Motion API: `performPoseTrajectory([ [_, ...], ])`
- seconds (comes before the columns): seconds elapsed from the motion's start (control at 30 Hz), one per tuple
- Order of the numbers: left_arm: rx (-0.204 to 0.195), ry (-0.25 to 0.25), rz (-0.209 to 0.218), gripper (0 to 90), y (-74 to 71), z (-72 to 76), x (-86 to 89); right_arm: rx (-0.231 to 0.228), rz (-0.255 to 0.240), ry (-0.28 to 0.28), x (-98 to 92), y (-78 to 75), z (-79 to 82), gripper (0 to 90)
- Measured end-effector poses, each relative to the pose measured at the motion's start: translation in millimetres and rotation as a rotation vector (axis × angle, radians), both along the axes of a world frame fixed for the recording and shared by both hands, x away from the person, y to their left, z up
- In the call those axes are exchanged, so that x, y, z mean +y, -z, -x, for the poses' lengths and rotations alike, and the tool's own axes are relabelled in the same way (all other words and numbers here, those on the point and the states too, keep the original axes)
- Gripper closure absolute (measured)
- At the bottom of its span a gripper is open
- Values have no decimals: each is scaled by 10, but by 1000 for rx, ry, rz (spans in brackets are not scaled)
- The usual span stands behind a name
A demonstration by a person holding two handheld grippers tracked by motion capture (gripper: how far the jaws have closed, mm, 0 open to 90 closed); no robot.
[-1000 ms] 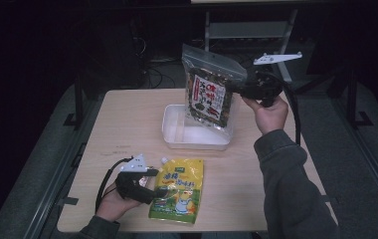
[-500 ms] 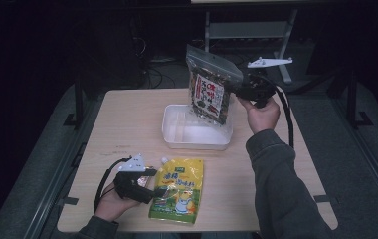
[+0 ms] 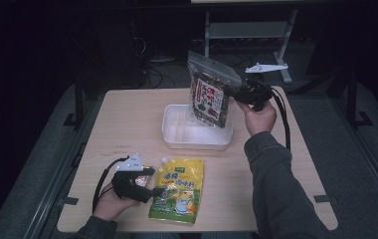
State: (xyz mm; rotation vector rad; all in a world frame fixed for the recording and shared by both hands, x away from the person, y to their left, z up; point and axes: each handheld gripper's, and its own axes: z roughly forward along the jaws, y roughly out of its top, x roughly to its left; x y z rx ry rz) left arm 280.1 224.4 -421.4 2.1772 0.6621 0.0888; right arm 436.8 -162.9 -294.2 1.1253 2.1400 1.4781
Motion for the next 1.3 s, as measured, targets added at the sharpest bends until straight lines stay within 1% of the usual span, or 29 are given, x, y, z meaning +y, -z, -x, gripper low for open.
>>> performPoseTrajectory([
  [0.1, 0, -2, 1, 199, -2, -1, 8, 4, 1, -5, 7, 17, -10, 787],
  [0.3, 0, -2, 0, 200, 1, -1, 20, 3, 18, -21, 26, 43, -30, 787],
  [0.33, 0, -2, 0, 200, -3, -1, 25, 2, 27, -26, 20, 44, -32, 787],
  [0.43, 0, -2, 1, 199, -1, 0, 26, 1, 34, -28, 3, 46, -33, 787],
  [0.67, 2, -7, 0, 200, 5, -2, 29, 15, 48, -44, -40, 71, -61, 786],
  [0.87, -2, -17, 1, 200, -4, -7, 61, 32, 55, -56, -11, 130, -93, 785],
  [0.9, -3, -19, 4, 200, -5, -7, 66, 28, 50, -54, -10, 149, -98, 784],
  [0.97, -4, -24, 2, 200, -6, -7, 75, 41, 38, -44, -16, 213, -115, 783],
  [1.0, -4, -24, 2, 200, -6, -7, 75, 41, 38, -44, -16, 213, -115, 783],
  [1.1, -1, -26, 1, 200, -2, -7, 76, 53, 17, -42, -36, 296, -130, 781],
  [1.3, -1, -26, -1, 200, 6, -11, 78, 65, -2, -37, -86, 326, -140, 770],
])
